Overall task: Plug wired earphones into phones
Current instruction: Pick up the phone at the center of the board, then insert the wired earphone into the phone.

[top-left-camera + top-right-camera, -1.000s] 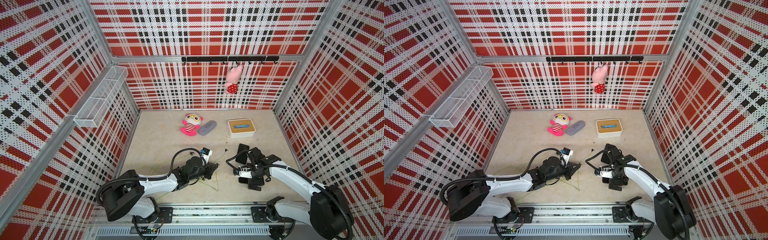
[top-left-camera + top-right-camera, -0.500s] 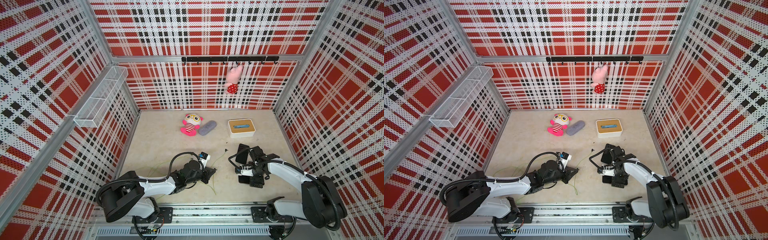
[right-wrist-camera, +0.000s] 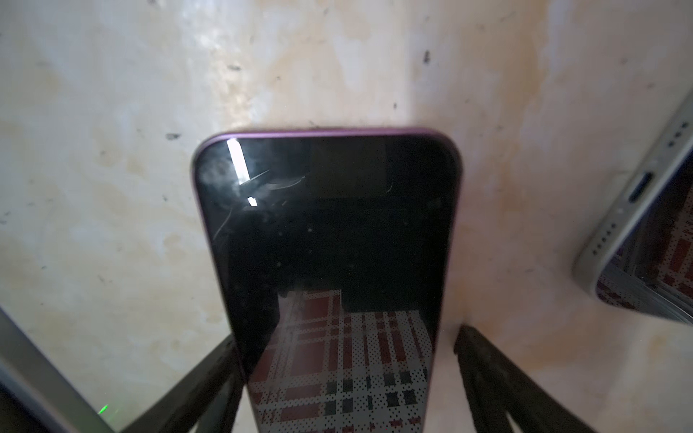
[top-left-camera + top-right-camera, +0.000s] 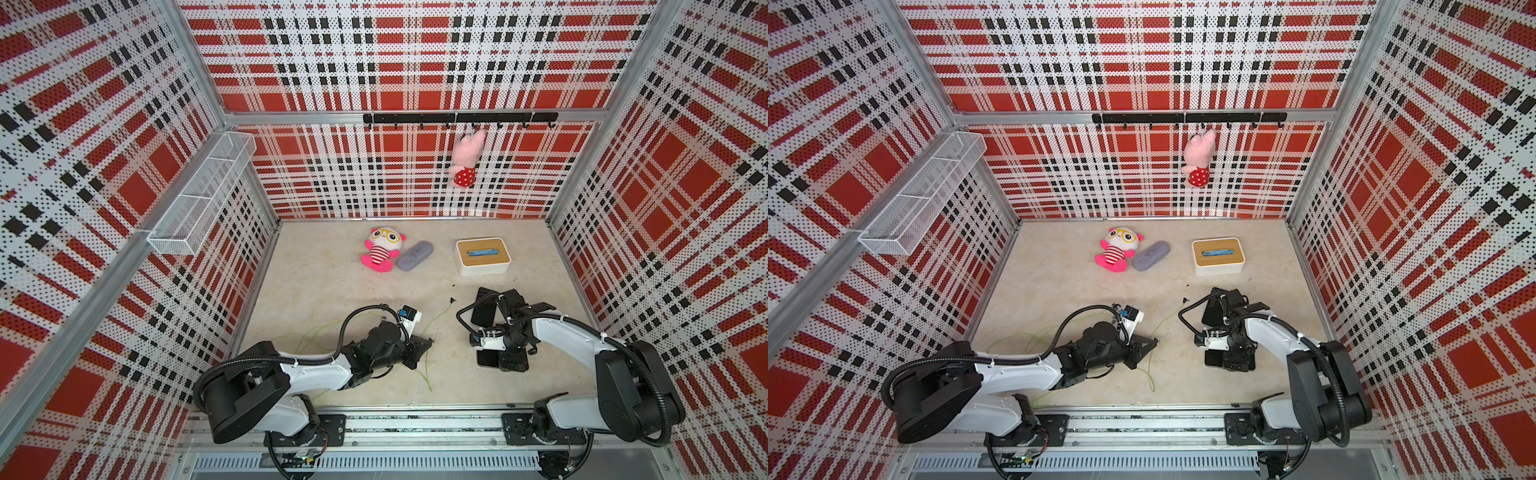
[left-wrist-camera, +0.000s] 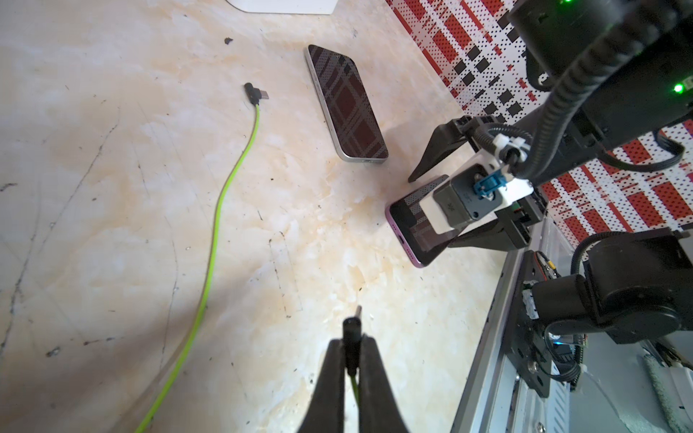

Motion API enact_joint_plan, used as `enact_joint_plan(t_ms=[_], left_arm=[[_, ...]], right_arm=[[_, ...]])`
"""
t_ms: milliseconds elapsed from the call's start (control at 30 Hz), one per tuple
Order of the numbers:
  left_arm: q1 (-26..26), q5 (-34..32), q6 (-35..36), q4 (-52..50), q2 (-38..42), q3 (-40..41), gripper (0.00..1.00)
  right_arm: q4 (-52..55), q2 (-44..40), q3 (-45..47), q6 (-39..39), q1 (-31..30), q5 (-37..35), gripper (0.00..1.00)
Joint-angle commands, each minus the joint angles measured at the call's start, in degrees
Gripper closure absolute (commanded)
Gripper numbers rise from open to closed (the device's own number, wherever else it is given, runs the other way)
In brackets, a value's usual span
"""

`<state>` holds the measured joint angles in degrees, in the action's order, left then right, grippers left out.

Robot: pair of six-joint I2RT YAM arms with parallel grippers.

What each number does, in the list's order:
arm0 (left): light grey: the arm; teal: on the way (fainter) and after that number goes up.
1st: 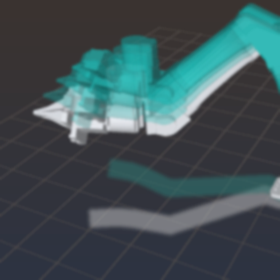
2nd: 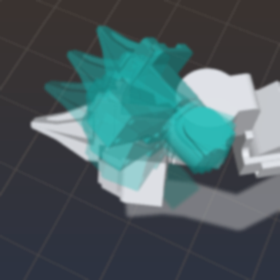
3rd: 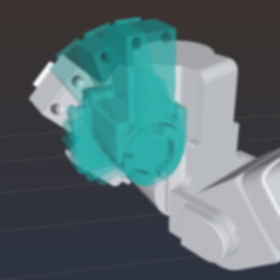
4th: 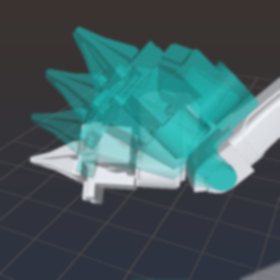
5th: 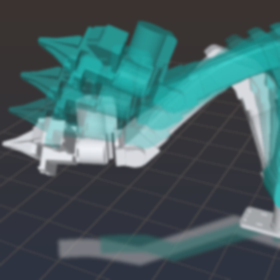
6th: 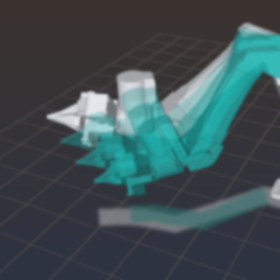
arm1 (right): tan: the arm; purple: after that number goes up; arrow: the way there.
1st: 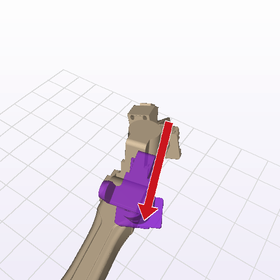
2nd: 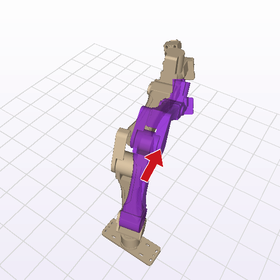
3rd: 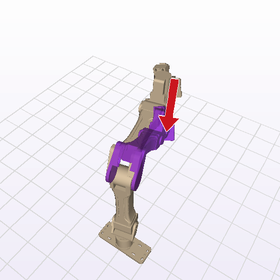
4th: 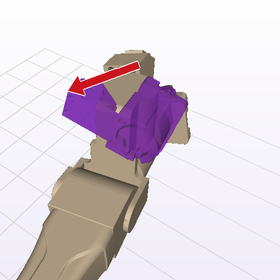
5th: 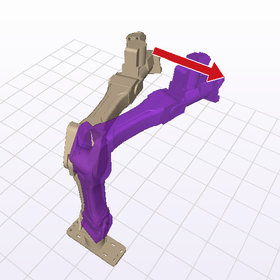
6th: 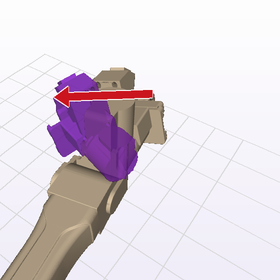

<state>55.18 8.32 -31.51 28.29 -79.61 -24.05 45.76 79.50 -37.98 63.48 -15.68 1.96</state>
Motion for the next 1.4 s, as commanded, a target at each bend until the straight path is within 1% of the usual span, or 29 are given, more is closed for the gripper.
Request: enact_joint_plan(t_ms=[0,100,200,300,400,500,633,767,933,1133,1233,1367], left_arm=[[0.3,-0.2,0.1,1.7,-0.2,-0.2,1.0],[0.3,-1.1,-0.7,1.9,0.1,-0.8,1.0],[0.4,-0.2,-2.2,1.8,0.2,-2.7,1.0],[1.7,-0.8,-3.2,0.4,0.8,-5.2,1.0],[4.8,-6.0,-2.8,-4.1,2.0,-9.2,1.0],[7.4,-11.6,-3.7,-11.9,2.2,-15.2,1.0],[8.8,-16.0,-7.3,-21.2,1.4,-23.1,1.0],[10.7,-19.5,-7.3,-25.4,1.1,-27.9,1.0],[10.6,-19.8,-6.2,-27.0,-0.3,-30.1,1.0],[10.6,-18.0,-5.2,-27.3,-2.4,-32.3,1.0],[10.4,-18.0,-5.1,-28.3,-3.4,-33.4,1.0],[10.4,-17.1,-5.1,-27.5,-3.7,-33.5,1.0]], right_arm=[[-5.1,3.0,3.5,1.7,0.3,0.7,0.2],[-9.3,1.8,4.7,-0.3,1.4,1.4,0.27],[-9.0,-0.7,4.9,-0.3,1.4,2.2,0.31],[-7.6,-4.3,3.0,-1.7,1.4,2.8,0.34],[-8.4,-9.0,1.6,-5.9,1.4,5.7,0.37],[-11.3,-15.0,2.4,-8.7,1.4,8.7,0.38],[-18.0,-23.9,4.0,-12.1,1.4,10.5,0.39],[-21.1,-30.3,4.6,-12.1,1.1,12.6,0.41],[-21.7,-35.9,5.3,-11.8,0.8,13.9,0.42],[-18.2,-40.9,6.0,-9.2,0.8,17.5,0.41],[-17.5,-43.1,6.5,-9.4,0.7,18.3,0.41],[-15.7,-43.8,6.2,-8.8,0.6,18.6,0.41]])
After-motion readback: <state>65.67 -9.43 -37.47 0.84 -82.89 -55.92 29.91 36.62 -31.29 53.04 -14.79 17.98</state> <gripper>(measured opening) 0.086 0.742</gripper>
